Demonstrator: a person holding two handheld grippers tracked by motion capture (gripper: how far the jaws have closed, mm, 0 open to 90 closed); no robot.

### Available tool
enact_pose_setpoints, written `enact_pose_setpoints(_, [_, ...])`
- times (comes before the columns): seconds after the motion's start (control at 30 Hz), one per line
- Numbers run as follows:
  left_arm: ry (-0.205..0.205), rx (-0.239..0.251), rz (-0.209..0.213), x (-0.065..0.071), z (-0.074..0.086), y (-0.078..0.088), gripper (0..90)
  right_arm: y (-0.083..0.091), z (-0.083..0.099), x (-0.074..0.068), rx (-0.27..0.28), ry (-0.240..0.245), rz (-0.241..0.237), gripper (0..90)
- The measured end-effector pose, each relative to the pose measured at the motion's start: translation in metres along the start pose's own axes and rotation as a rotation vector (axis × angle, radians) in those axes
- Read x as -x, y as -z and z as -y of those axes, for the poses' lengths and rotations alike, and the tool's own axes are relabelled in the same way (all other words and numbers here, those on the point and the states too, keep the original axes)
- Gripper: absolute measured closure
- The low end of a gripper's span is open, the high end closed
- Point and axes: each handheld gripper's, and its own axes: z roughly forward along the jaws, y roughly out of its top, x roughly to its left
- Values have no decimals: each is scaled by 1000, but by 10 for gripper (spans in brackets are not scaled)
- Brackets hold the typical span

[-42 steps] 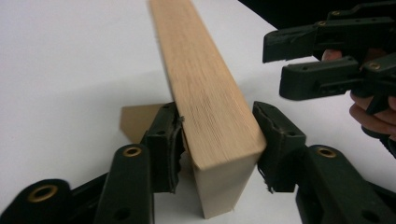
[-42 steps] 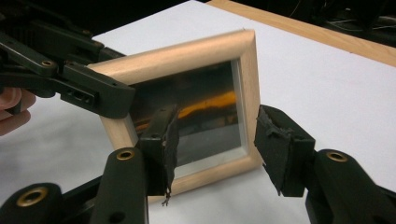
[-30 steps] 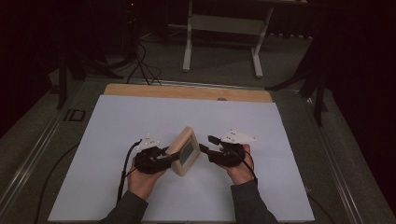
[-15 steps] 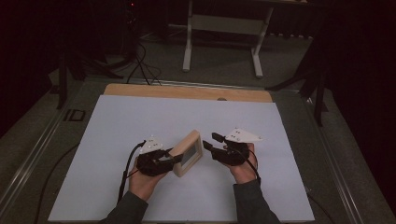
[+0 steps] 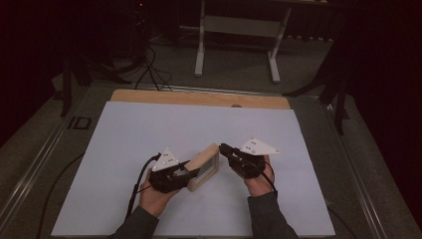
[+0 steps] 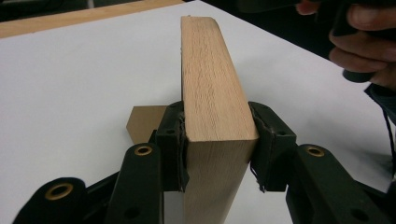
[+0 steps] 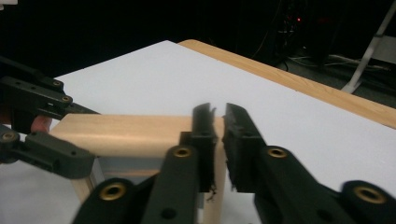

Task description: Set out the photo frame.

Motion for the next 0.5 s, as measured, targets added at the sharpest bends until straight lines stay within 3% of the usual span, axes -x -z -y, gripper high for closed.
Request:
enact_pose_setpoints(0.2, [-49,-1,24,9,1,-2,604,-3,0,-5,-11,28,3,896])
enact_pose_setpoints(0.5, [-105,-9,48,18,2,-5,604,-6,4,-1,-37,22,22,899])
